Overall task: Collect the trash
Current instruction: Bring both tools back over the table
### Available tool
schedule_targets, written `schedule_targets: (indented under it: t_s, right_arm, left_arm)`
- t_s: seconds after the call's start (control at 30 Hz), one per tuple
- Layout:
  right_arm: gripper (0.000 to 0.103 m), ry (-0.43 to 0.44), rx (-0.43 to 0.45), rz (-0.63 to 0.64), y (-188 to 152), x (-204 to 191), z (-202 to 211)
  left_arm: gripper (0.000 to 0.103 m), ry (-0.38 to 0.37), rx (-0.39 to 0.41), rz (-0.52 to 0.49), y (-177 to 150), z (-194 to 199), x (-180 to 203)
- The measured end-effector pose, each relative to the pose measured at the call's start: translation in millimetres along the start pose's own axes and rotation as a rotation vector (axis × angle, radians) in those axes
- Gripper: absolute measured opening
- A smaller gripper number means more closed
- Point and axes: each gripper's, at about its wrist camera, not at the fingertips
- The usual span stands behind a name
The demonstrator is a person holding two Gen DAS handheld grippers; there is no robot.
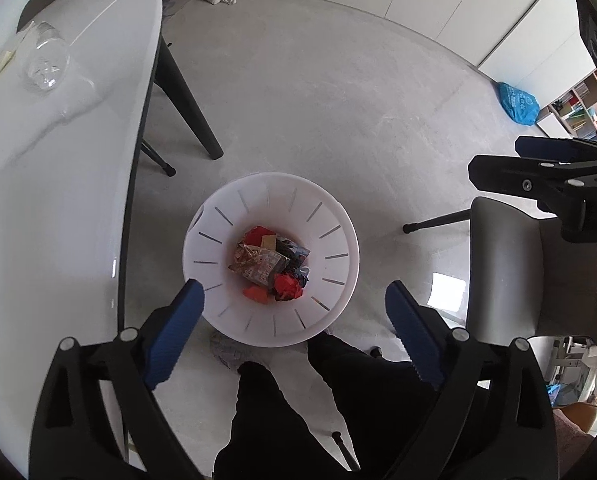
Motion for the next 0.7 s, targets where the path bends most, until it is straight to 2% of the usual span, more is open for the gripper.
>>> schedule_targets:
  t_s: [0.13, 0.3, 0.53, 0.7]
  right_arm:
    - [0.100, 0.022, 0.051, 0.006, 5.3, -6.1, 13.9]
    - [0.100, 0.065, 0.163, 0.038, 19.3, -26.9, 44.2]
    - [0.100, 0.071, 0.298, 0.164, 43.5, -81.3, 80.1]
    - [0.100, 0.085, 0.334, 0.253, 56.3, -127.9, 85.2]
  left_arm:
    - [0.088, 0.038, 0.066, 0.016, 2.7, 20.6, -3.3]
    - [0.088, 0.046, 0.161, 0.071, 7.6, 59.2, -21.1]
    - [0.088, 0.081, 0.288, 0.188, 4.1, 113.1, -70.4]
    - [0.093, 0.130, 0.356, 0.293, -8.1, 141.0, -118.2]
Point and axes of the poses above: each gripper's, at about its wrist camera, not at the fingertips, and z roughly against the way its jaws point, x to its right, y to its top, and after that the axes turned 3 degrees about z, right-handed
